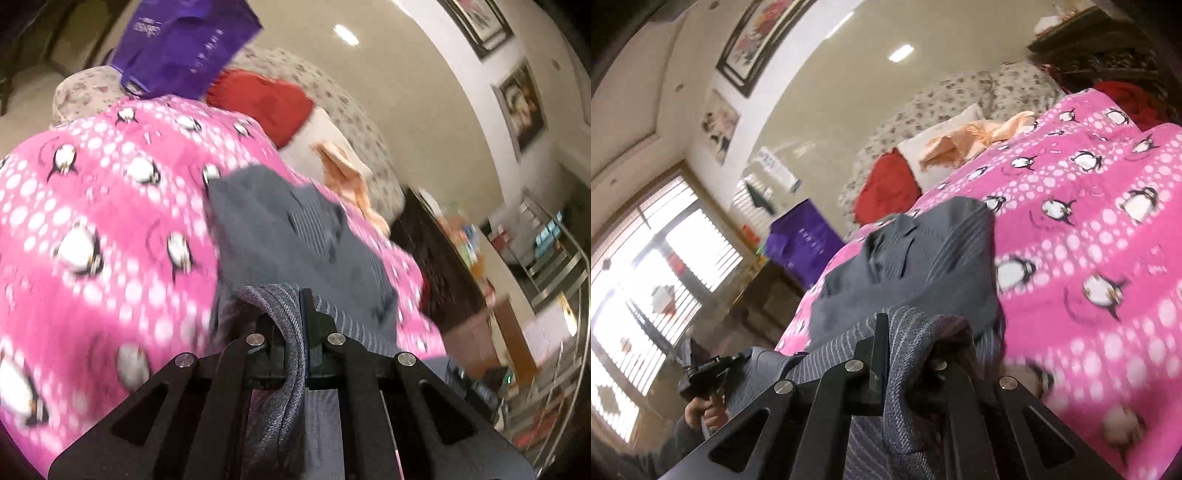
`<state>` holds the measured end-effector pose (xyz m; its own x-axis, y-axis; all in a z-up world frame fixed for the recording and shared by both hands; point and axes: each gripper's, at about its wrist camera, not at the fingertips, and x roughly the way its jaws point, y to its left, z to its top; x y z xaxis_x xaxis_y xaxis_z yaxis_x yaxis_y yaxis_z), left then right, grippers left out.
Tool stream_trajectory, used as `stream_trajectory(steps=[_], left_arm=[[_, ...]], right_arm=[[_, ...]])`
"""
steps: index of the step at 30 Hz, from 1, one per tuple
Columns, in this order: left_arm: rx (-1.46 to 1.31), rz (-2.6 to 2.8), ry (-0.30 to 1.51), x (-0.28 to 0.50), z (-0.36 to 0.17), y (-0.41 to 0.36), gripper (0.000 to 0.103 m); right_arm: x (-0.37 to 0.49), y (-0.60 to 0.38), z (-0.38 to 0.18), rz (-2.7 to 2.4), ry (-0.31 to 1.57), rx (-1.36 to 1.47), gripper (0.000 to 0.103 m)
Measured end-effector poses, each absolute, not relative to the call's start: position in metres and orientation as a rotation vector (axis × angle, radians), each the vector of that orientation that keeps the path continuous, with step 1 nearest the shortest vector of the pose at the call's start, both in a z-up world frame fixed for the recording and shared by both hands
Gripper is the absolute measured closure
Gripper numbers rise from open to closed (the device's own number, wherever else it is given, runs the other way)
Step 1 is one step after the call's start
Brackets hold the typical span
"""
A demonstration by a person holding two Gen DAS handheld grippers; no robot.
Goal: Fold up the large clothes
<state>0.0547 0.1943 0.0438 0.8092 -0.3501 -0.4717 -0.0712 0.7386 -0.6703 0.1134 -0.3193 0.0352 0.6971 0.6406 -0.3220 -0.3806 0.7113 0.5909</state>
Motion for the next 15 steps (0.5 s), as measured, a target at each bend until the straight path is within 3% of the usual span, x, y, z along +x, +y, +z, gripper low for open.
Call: stream_trajectory(steps=[8, 15], left_arm=[[-0.611, -0.074, 0.659, 0.170, 0.056, 0.200, 0.100], [-0.463, 0.006, 0.779, 0.234, 0.011, 0.196, 0.096]], right_arm=[[0.219, -0.306, 0.049, 0.470, 0.575, 0.539, 0.098], [0.298, -0.291, 0.021, 0.420, 0.682, 0.488, 0.098]])
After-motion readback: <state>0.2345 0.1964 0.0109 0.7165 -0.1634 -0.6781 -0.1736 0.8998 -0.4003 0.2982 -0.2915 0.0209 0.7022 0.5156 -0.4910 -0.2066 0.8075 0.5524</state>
